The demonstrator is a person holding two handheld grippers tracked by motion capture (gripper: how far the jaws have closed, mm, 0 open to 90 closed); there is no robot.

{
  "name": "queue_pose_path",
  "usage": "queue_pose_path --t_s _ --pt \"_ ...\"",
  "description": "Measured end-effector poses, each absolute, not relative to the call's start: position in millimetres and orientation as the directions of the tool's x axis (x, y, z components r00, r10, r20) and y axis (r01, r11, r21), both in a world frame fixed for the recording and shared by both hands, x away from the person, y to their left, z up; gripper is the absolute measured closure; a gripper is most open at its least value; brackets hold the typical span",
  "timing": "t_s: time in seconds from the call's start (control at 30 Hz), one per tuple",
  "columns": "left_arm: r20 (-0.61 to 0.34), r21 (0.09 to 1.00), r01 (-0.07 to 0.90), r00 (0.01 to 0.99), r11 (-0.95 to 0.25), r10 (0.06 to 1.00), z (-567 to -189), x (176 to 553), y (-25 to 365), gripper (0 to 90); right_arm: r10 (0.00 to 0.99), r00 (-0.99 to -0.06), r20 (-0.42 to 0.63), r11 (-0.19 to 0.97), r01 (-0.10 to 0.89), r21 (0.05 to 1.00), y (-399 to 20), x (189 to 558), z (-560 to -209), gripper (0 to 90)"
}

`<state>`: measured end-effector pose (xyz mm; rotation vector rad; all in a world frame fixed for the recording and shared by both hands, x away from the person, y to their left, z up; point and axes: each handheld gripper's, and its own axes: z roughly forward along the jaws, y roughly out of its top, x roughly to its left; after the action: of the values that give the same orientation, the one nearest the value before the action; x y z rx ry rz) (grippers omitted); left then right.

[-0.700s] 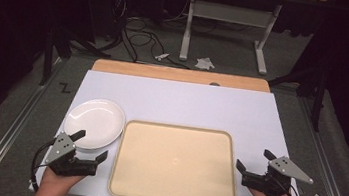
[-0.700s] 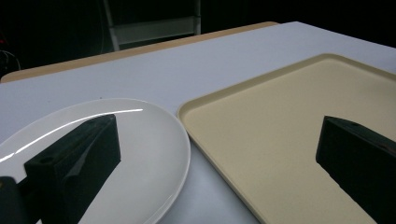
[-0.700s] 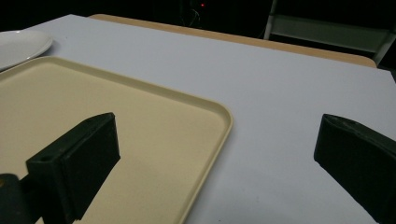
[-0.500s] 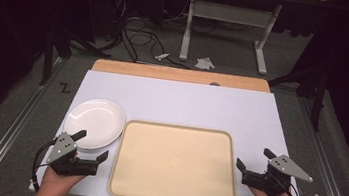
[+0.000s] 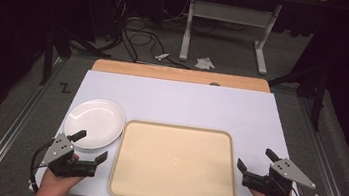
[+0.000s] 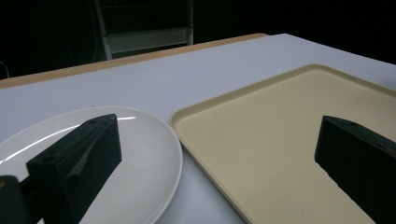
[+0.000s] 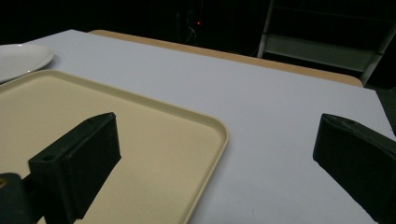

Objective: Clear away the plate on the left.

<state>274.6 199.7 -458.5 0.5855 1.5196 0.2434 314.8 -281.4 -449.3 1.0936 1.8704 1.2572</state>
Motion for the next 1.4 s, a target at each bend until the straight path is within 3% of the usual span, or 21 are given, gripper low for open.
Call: queue_pose_path --t_s 0.13,0.37,0.6,0.67,0.9,1.2,1.4 --pt "-0.879 0.474 0.197 0.051 0.858 0.474 -458 277 204 1.3 0.883 -0.466 -0.057 0.202 0.268 0.942 -280 312 -447 1.0" --pt "-0.845 0.534 0.185 0.122 0.825 0.520 -463 274 205 4.5 0.882 -0.467 -0.067 0.203 0.248 0.947 -279 312 -449 0.7" --pt "-0.848 0.528 0.202 0.082 0.825 0.523 -465 277 204 3.3 0.883 -0.465 -0.053 0.191 0.254 0.948 -285 313 -452 0.8" --pt "-0.827 0.562 0.186 0.087 0.806 0.556 -468 277 202 3.3 0.883 -0.467 -0.049 0.189 0.258 0.947 -286 313 -452 0.7" --pt "-0.688 0.726 0.152 0.129 0.671 0.714 -486 274 194 9.1 0.865 -0.495 -0.075 0.227 0.255 0.940 -277 317 -455 0.9" --pt "-0.502 0.847 0.207 0.012 0.489 0.865 -513 284 190 16.3 0.853 -0.520 -0.048 0.225 0.284 0.932 -273 317 -458 0.7" --pt "-0.317 0.918 0.240 -0.029 0.315 0.948 -537 294 187 18.3 0.867 -0.495 -0.056 0.228 0.294 0.928 -278 319 -459 0.8"
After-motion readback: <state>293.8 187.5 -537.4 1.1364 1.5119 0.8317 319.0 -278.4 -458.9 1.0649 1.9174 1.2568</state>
